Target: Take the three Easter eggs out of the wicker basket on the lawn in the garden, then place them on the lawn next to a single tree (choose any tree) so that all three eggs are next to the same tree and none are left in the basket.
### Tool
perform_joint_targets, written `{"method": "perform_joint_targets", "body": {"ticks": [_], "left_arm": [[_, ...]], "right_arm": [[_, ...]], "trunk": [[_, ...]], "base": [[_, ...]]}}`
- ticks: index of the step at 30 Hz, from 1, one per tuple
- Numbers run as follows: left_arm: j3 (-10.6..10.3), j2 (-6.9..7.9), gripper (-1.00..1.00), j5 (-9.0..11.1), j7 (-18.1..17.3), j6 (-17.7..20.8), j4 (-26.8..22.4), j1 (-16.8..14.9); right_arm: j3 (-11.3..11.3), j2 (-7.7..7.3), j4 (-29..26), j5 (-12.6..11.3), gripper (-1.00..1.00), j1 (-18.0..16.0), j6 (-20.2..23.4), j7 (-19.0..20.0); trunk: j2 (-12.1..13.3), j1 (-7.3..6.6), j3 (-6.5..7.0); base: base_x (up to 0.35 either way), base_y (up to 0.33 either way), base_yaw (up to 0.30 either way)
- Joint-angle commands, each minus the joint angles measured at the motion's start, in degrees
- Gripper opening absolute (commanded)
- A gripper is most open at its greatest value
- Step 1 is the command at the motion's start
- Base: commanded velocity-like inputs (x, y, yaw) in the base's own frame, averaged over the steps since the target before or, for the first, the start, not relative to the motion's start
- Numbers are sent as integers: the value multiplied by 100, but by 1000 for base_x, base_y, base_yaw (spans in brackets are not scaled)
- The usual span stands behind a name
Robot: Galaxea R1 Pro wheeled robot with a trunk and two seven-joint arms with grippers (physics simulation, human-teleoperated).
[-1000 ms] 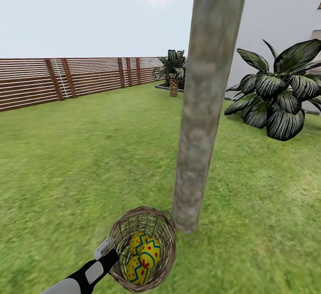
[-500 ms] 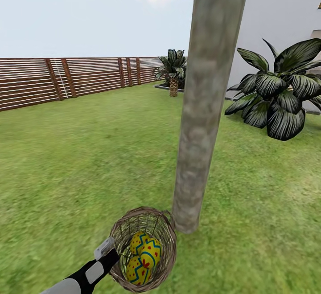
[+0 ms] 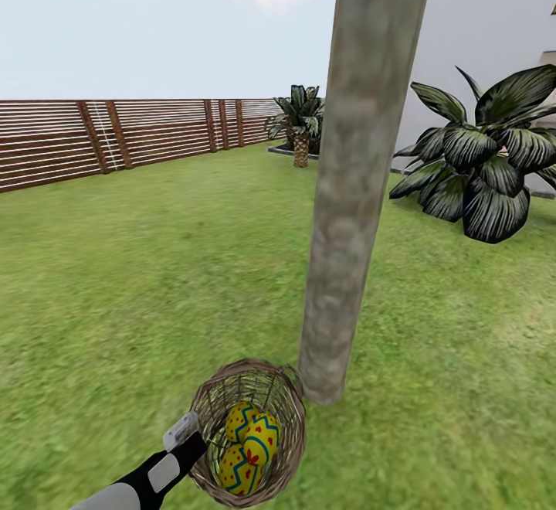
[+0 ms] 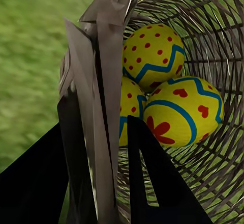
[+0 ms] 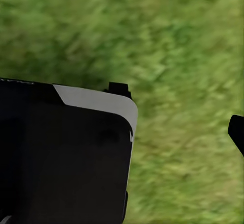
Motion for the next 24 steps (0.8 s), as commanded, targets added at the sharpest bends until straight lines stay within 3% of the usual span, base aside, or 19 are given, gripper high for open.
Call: {"method": "perform_joint_targets", "body": {"ticks": [1,24], "left_arm": [[8,-2,-100,68,-17,15,-10,-2],[9,-2,-100,68,-15,17,-9,-2]], "right_arm": [[-48,-4,27,50,100,-10,-42,-17],[-48,-4,27,50,100,-10,-42,-17]], "trunk": [[-49,24,-26],[-971,529,-439]], "base": [[0,0,0],[0,0,0]]}}
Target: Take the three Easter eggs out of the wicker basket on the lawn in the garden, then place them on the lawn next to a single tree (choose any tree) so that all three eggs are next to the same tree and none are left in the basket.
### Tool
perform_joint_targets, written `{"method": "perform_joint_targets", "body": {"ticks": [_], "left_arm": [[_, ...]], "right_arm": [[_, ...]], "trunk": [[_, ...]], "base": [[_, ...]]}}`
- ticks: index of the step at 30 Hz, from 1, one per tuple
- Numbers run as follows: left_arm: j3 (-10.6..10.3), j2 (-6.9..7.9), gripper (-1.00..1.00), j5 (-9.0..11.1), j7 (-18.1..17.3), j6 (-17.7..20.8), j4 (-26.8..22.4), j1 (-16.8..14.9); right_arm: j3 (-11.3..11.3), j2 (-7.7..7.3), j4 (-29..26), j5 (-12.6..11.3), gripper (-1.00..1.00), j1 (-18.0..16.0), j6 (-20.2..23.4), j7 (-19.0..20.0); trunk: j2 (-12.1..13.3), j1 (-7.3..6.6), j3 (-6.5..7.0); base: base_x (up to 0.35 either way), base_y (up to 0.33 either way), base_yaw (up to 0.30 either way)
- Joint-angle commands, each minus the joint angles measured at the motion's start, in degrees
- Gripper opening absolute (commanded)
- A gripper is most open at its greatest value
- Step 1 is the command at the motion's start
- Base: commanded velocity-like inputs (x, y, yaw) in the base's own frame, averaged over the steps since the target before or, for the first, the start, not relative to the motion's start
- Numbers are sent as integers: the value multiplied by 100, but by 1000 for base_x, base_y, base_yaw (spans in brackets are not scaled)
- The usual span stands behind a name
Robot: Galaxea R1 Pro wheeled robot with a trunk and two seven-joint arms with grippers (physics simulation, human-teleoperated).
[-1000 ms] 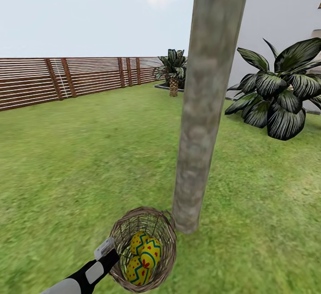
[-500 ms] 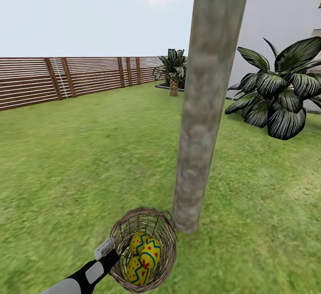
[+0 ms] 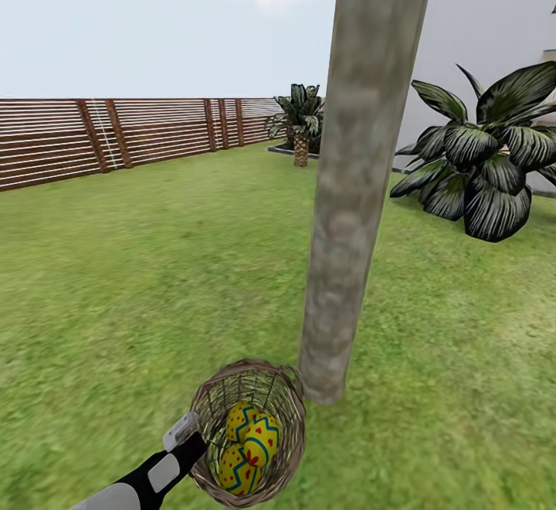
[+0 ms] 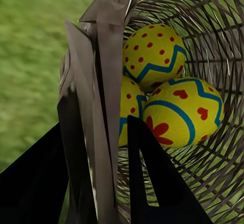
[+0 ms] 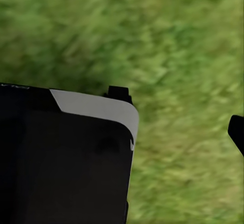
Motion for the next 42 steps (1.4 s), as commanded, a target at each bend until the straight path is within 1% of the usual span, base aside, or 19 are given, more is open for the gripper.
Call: {"method": "perform_joint_targets", "body": {"ticks": [1,23,26,29,40,42], "left_arm": [[9,-1,-100,68,-18,16,-10,-2],[9,9,-100,68,-18,18,-19,-2],[9,8,-100,68,-18,18,-19,-2],[9,8,-100,68,-18,18,-19,-2],[9,8,-100,66,-18,18,-14,-2],[11,32,-100,66,-18,18,-18,-2]], "right_arm": [[-48,-4,30,50,100,-10,-42,-17],[-48,-4,28,50,100,-10,-42,-17],[-48,24,33,68,100,-10,-42,-17],[-48,-19,63,41,100,-4,-38,-17],[-48,-21,77,41,100,38,-33,-17],[-48,-16,78,41,100,77,-37,-17]], "trunk": [[-47,23,-25],[-929,506,-420],[-1050,572,-474],[-1170,638,-528],[-1611,880,-725],[-1691,924,-761]], "base": [[0,0,0],[0,0,0],[0,0,0],[0,0,0],[0,0,0],[0,0,0]]}}
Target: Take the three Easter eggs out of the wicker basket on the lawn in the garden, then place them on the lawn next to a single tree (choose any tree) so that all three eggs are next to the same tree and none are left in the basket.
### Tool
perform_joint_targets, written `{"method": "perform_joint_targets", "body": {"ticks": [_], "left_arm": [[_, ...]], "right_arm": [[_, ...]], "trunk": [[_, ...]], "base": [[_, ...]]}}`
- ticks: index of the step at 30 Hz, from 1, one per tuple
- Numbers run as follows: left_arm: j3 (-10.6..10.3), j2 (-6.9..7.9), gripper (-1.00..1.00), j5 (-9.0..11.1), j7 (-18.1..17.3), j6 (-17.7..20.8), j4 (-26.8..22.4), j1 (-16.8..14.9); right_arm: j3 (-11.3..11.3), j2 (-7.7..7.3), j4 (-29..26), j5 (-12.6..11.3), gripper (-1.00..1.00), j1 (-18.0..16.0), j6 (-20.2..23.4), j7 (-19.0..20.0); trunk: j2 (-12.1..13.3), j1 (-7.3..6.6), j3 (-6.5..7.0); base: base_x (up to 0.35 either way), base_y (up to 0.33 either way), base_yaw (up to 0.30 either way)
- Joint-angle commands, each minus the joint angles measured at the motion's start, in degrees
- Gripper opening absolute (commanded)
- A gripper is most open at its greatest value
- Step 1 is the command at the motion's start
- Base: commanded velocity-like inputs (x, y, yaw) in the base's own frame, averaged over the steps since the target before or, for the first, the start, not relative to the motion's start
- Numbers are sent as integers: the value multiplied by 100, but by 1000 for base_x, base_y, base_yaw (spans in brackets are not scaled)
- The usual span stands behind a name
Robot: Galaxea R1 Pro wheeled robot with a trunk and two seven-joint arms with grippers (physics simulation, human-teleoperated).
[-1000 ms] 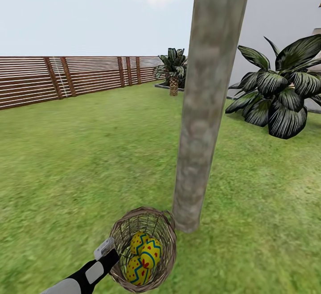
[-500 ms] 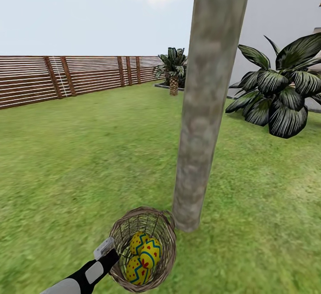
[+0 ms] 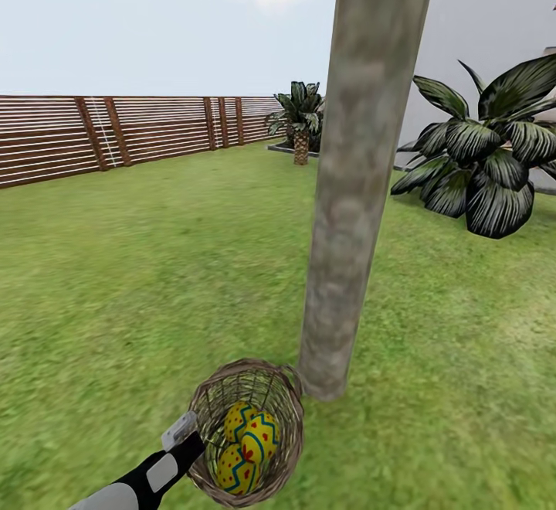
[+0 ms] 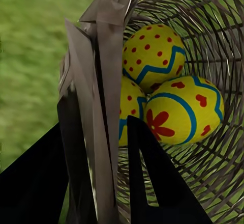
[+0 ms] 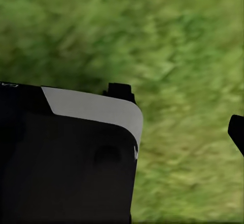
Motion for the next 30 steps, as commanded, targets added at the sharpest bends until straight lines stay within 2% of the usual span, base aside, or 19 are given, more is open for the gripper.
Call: {"method": "perform_joint_targets", "body": {"ticks": [1,13,30], "left_arm": [[1,8,-100,74,-19,17,-8,-2],[-4,-14,-100,77,-19,9,2,-2],[-4,-26,-100,71,-19,4,-8,-2]], "right_arm": [[-48,-2,27,50,100,-4,-44,-15],[-48,32,19,43,100,0,-46,-17],[-48,0,9,58,100,0,-46,-17]], "trunk": [[-45,23,-24],[-527,286,-239],[-1208,659,-544]], "base": [[0,0,0],[0,0,0],[0,0,0]]}}
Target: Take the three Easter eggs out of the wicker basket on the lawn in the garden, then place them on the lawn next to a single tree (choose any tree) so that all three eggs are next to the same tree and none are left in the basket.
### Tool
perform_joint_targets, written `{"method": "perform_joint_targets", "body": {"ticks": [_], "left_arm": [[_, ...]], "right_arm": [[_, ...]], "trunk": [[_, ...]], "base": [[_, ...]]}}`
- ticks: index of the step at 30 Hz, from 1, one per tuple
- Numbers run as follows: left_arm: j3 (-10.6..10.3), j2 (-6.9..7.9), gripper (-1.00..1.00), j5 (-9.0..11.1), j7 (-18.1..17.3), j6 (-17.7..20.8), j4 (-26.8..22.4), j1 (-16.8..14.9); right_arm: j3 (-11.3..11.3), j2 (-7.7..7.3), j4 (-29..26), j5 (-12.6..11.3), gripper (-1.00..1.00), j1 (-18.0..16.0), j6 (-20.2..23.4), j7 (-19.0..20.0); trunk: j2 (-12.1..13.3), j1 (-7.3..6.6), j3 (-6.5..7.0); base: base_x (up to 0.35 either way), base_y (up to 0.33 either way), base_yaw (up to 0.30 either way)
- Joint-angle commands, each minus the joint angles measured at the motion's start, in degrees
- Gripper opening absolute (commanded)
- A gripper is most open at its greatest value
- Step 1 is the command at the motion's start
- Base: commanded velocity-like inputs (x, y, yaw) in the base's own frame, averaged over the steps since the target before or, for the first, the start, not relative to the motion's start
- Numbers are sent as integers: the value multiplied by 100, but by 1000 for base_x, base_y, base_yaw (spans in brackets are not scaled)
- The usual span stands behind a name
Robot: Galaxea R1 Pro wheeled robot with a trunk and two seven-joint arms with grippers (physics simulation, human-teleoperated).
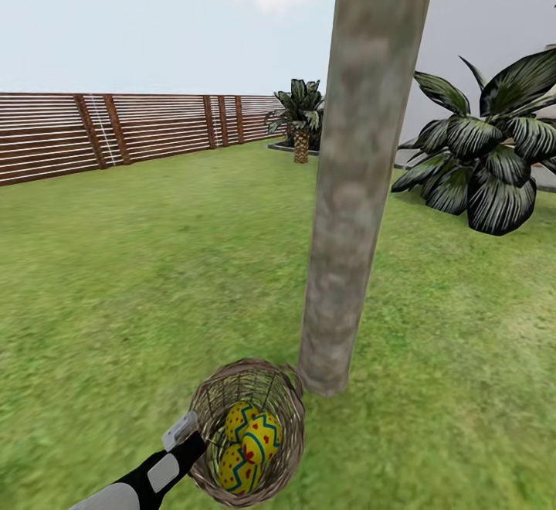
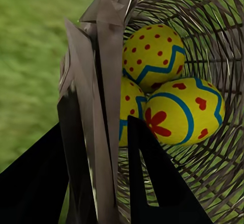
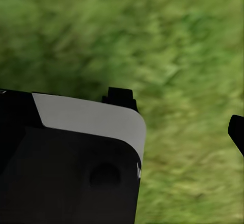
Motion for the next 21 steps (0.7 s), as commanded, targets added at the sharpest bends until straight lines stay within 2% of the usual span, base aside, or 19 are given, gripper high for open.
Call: {"method": "perform_joint_targets", "body": {"ticks": [1,21], "left_arm": [[4,-1,-100,72,-17,17,-7,-2],[-4,-4,-100,67,-17,11,-1,-2]], "right_arm": [[-48,-4,30,50,100,-9,-41,-17],[-48,5,9,50,100,-9,-41,-17]], "trunk": [[-45,22,-23],[-847,462,-382]], "base": [[0,0,0],[0,0,0]]}}
